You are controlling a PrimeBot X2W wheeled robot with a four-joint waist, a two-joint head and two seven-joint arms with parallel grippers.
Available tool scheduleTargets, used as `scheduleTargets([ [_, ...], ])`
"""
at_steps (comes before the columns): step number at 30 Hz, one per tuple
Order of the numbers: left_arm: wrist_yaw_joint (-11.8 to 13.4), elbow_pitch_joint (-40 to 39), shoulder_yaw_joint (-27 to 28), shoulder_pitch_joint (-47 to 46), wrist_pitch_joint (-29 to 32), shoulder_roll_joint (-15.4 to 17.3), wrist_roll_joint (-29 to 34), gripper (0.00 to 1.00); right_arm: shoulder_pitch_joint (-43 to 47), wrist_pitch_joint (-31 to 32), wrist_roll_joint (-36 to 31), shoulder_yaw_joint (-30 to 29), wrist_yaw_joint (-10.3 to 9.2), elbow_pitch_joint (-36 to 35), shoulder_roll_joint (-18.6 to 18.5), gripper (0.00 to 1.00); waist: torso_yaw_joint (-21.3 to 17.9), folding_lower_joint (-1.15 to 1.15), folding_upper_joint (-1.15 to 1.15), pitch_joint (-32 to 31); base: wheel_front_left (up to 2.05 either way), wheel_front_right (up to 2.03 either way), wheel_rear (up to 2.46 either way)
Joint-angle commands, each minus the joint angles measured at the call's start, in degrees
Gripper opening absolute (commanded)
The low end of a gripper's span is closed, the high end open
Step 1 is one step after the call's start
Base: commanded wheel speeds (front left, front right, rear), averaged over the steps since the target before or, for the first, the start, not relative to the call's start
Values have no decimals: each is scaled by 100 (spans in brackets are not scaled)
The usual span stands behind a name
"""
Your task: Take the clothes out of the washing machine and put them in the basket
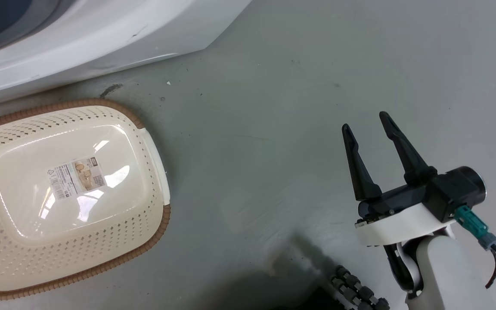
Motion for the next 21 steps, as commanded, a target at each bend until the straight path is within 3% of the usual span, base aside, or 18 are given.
scheduleTargets([
  [1, 65, -96, 24, 137, 13, 57, 5, 0, -105, -12, 56, -4, -4, 7, 17, 100, -1, -1, 0, -11, 0, 0, 0],
  [5, 270, -813, 107, 476, -398, 198, 26, 0, -139, -12, 63, -44, -4, 35, 17, 100, 10, -1, 0, -72, 0, 0, 0],
  [10, 485, -1136, 214, 754, -1261, 228, -75, 0, -177, -12, 46, -76, -4, 68, 17, 100, 43, -1, 0, -229, 0, 0, 0],
  [21, 681, -300, 497, 1263, -3963, -317, -681, 0, 37, -13, 2, -235, -4, 226, 16, 100, 121, -1, 0, -1067, 0, 0, 0],
])
